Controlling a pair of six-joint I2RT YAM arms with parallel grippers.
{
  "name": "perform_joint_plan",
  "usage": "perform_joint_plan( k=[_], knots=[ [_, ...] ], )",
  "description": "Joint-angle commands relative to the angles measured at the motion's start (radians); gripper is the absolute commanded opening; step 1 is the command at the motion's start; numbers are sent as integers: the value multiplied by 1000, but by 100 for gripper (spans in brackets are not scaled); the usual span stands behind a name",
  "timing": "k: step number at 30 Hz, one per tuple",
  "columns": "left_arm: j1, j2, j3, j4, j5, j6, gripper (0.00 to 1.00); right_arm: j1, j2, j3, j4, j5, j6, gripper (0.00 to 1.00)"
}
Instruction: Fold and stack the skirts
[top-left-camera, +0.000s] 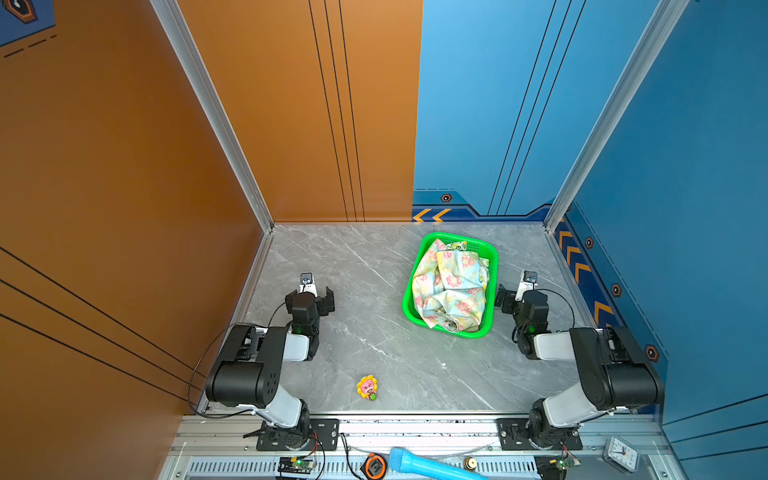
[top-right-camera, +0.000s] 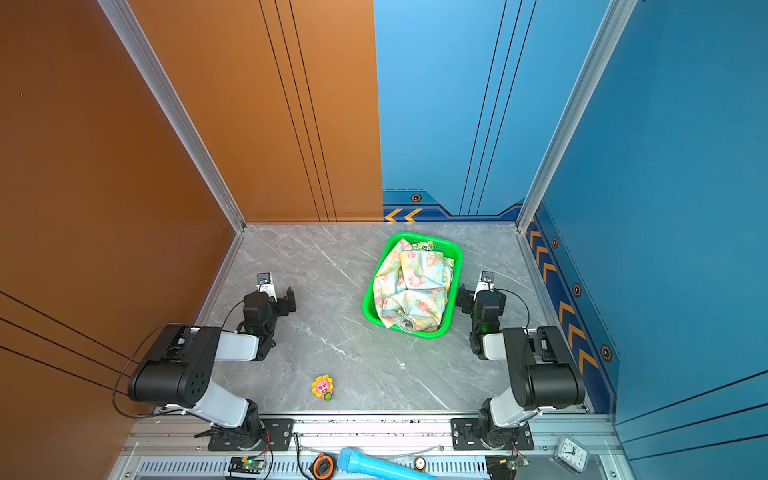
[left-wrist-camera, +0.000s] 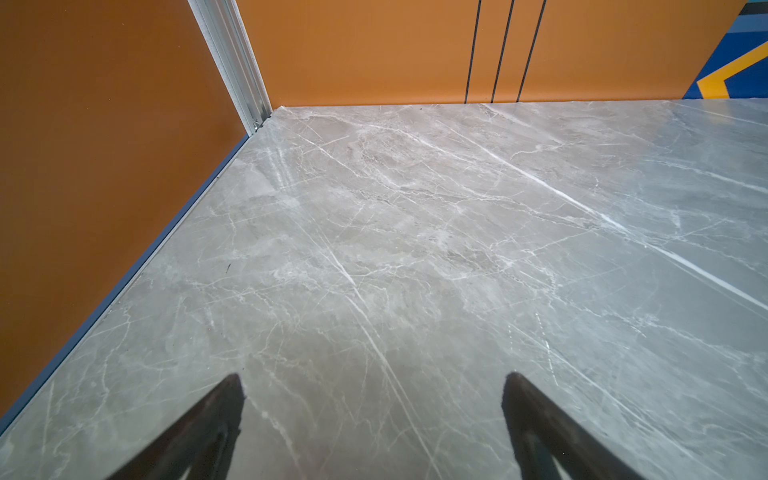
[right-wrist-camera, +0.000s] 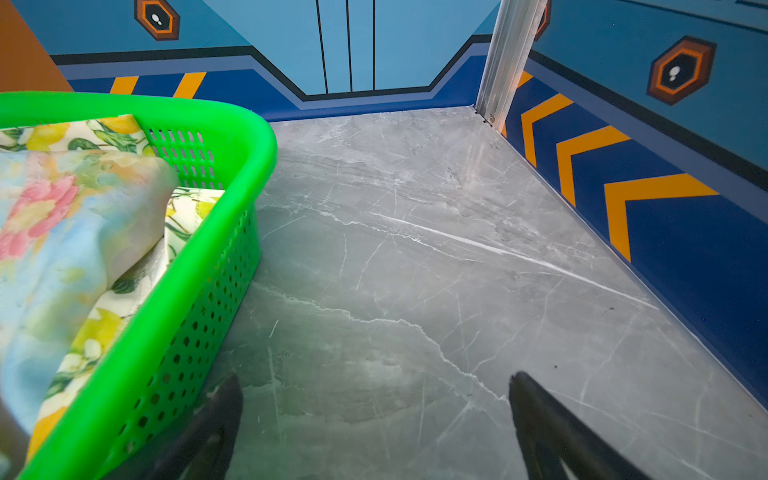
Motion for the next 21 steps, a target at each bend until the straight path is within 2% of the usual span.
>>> perform_joint_plan(
  k=[1, 10, 19, 21],
  knots=[
    [-2, 3, 20, 1, 19, 17, 98, 5, 1, 11, 7, -10, -9, 100],
    [14, 2, 20, 1, 54, 11, 98, 5, 1, 11, 7, -11, -9, 100],
    [-12, 5, 23, -2, 4, 20, 98, 4, 1, 12, 7, -10, -8, 100],
    [-17, 3, 18, 4, -5, 21, 98, 8, -2, -1, 30, 47, 6, 100]
  ],
)
